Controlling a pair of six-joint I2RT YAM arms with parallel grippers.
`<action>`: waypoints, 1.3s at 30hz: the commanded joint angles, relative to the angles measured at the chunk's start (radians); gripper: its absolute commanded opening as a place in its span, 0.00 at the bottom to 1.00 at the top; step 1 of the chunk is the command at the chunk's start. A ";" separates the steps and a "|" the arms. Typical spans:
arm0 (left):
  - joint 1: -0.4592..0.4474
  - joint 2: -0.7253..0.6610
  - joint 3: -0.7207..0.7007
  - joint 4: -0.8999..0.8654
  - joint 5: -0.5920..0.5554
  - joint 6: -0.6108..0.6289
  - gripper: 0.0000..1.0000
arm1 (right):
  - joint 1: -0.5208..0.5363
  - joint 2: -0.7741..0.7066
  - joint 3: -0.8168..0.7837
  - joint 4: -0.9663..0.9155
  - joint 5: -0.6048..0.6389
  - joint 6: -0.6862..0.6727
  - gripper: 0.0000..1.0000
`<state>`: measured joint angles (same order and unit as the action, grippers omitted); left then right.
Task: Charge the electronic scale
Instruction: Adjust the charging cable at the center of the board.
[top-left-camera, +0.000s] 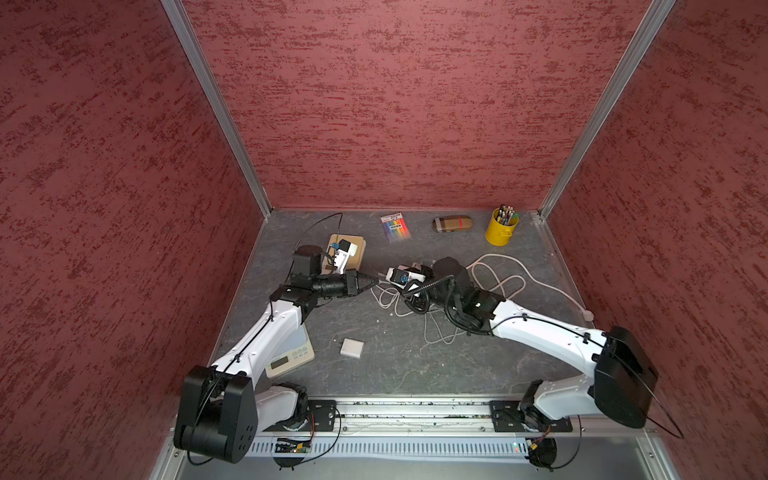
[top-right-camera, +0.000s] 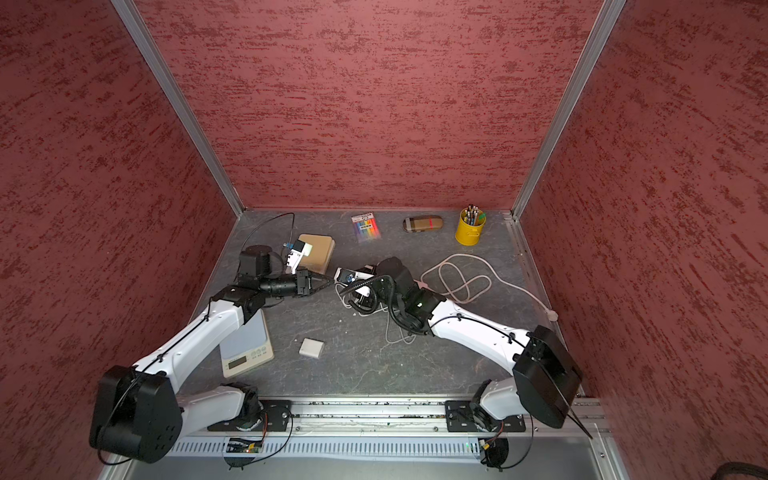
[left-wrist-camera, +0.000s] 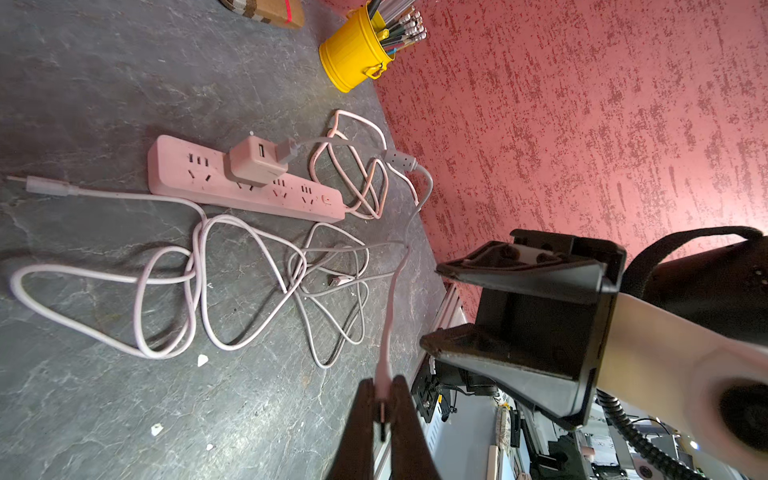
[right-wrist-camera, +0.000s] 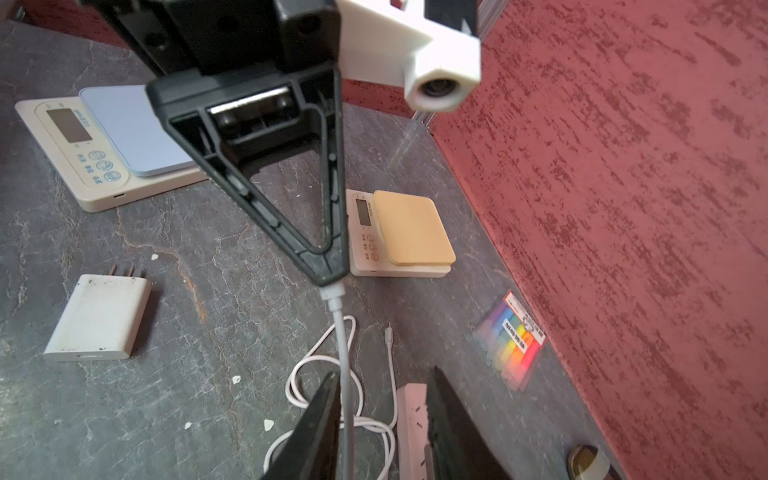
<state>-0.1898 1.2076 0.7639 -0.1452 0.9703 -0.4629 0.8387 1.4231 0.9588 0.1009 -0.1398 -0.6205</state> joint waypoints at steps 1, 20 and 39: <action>0.006 0.000 0.019 -0.009 0.025 0.010 0.00 | 0.002 0.025 0.048 0.023 -0.081 -0.065 0.32; 0.014 -0.003 0.013 0.002 0.050 -0.001 0.00 | 0.020 0.121 0.102 0.037 -0.083 -0.074 0.15; 0.044 -0.022 0.030 -0.056 0.012 0.045 0.34 | 0.029 0.200 0.222 -0.086 -0.030 -0.034 0.00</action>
<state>-0.1574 1.2068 0.7673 -0.1608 1.0084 -0.4522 0.8623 1.6032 1.1168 0.0441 -0.1978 -0.6880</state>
